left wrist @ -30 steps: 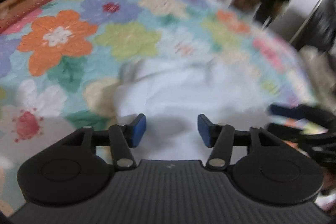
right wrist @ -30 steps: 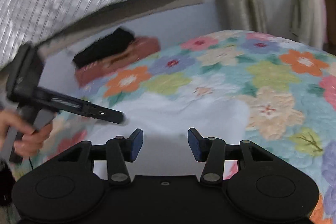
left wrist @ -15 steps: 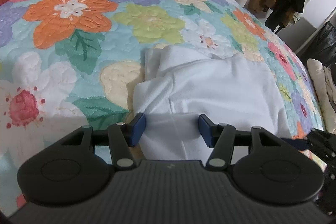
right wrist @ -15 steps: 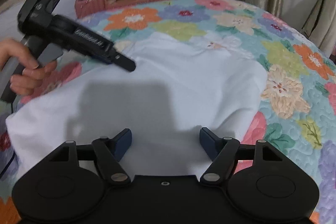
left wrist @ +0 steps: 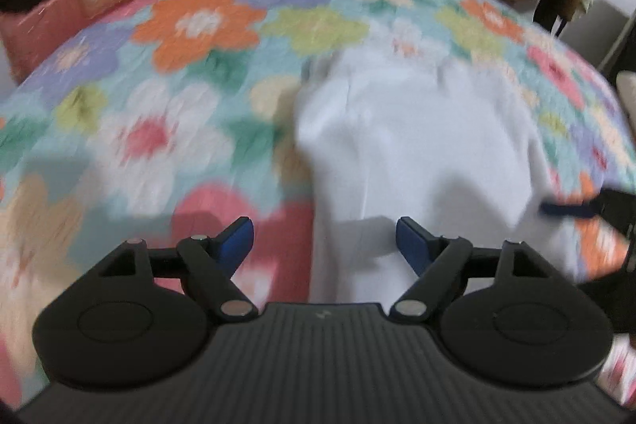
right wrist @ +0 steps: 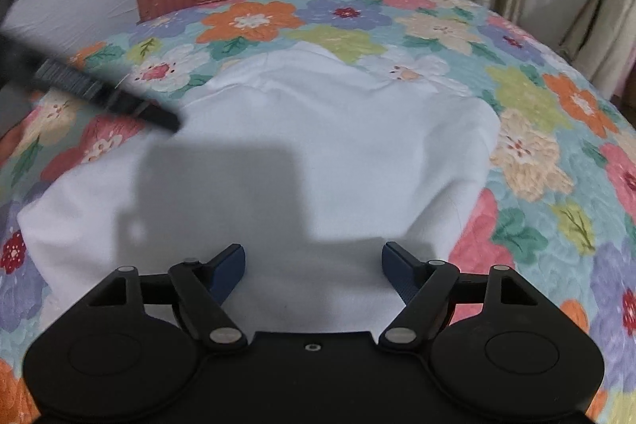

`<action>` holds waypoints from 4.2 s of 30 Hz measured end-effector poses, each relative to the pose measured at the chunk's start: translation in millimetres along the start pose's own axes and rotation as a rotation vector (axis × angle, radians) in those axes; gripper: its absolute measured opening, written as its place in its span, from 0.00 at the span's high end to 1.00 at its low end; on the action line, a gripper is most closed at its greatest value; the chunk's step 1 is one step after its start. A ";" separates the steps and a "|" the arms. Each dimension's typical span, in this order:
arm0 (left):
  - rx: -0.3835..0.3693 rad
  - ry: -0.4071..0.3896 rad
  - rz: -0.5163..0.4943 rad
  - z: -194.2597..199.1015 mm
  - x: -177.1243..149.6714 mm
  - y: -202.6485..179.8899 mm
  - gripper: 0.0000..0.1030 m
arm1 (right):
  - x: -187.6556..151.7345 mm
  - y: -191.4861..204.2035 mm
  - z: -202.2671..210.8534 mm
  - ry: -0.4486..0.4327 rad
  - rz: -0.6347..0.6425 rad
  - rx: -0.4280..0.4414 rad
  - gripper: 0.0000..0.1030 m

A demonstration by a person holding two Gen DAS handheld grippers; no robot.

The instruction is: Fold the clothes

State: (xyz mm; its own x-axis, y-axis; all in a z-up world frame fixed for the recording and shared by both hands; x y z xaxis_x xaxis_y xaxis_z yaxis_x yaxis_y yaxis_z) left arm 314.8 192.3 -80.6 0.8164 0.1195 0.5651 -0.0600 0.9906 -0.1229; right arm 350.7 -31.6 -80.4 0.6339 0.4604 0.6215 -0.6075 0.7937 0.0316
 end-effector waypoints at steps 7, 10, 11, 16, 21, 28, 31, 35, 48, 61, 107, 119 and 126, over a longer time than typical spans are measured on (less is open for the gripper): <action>-0.087 0.082 0.121 -1.6 -43.8 23.1 0.16 | -52.2 30.1 25.5 0.047 0.110 -0.091 0.07; -0.039 0.091 0.135 7.1 -56.2 22.6 0.16 | -68.3 32.5 31.5 0.163 0.084 -0.043 0.06; -0.023 0.096 0.143 10.5 -61.2 22.7 0.16 | -71.8 29.6 33.2 0.214 0.063 -0.017 0.06; -0.043 0.081 0.184 31.5 -81.5 27.0 0.16 | -83.6 10.1 60.7 0.225 -0.047 0.025 0.06; -0.116 0.058 0.270 25.9 -85.8 32.9 0.15 | -93.0 -19.9 79.6 0.121 -0.345 0.176 0.06; -0.169 -0.048 0.308 4.4 -76.2 20.5 0.08 | -109.3 -59.6 43.8 -0.027 -0.736 0.301 0.05; -0.332 -0.031 0.331 1.7 -74.3 11.7 0.59 | -112.3 -68.8 34.5 -0.089 -0.819 0.395 0.05; -0.361 -0.017 0.338 -5.0 -75.5 11.3 0.56 | -113.0 -58.9 19.0 -0.077 -0.858 0.582 0.08; -0.487 -0.091 0.437 33.2 -85.1 12.1 0.85 | -102.4 -44.6 49.8 -0.142 -0.849 0.556 0.80; -0.483 -0.025 0.460 101.9 -146.1 -9.0 0.85 | -170.3 -15.7 113.3 -0.046 -1.197 0.719 0.81; -0.742 -0.126 0.650 -48.8 2.0 30.6 0.79 | -54.5 -91.4 85.0 -0.359 -0.500 0.228 0.31; -0.456 -0.490 0.126 80.3 18.3 -5.2 0.22 | -71.4 -135.7 26.4 -0.162 -0.945 0.492 0.54; -0.249 -0.314 -0.102 23.9 10.8 -63.8 0.23 | -79.6 -143.0 22.8 -0.066 -0.992 0.588 0.55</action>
State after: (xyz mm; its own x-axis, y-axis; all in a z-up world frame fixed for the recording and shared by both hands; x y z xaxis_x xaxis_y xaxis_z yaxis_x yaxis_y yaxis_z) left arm 313.7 132.0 -47.2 0.5936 0.0744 0.8013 0.1841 0.9567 -0.2252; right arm 376.2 -190.8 -116.5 0.9415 -0.2973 0.1586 0.0033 0.4789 0.8779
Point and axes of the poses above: each gripper's, at about its wrist camera, not at the fingertips, and z roughly against the way its jaws point, y to its left, x to its top, the point moved 2 cm from there along -z, roughly the way its jaws point, and after that the axes turned 6 degrees about -z, right-handed, at the moved point
